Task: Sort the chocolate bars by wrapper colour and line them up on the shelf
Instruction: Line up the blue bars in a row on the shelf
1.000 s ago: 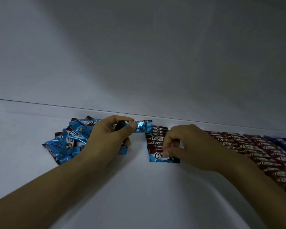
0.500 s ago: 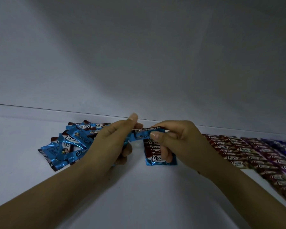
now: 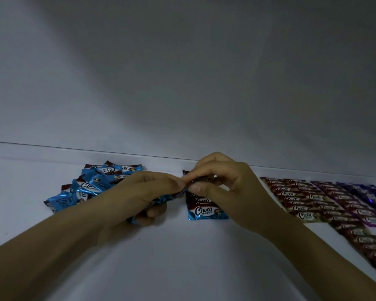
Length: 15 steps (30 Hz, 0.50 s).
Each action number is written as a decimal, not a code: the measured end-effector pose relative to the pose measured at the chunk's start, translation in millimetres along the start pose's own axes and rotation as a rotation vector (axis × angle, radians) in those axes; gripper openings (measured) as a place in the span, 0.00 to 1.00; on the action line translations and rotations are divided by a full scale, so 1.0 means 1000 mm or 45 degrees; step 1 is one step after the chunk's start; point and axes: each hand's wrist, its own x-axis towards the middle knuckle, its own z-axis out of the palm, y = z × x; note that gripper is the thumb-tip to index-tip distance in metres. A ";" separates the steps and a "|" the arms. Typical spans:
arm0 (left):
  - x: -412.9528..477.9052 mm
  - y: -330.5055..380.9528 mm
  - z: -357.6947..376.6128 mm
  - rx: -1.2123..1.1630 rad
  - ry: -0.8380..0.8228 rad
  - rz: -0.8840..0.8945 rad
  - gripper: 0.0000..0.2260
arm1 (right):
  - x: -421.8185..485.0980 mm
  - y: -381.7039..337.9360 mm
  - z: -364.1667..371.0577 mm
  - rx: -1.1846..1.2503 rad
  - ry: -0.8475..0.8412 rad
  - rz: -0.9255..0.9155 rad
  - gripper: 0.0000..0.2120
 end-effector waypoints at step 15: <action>-0.005 -0.001 0.008 -0.083 0.227 0.274 0.09 | 0.004 -0.004 0.011 0.453 0.013 0.393 0.04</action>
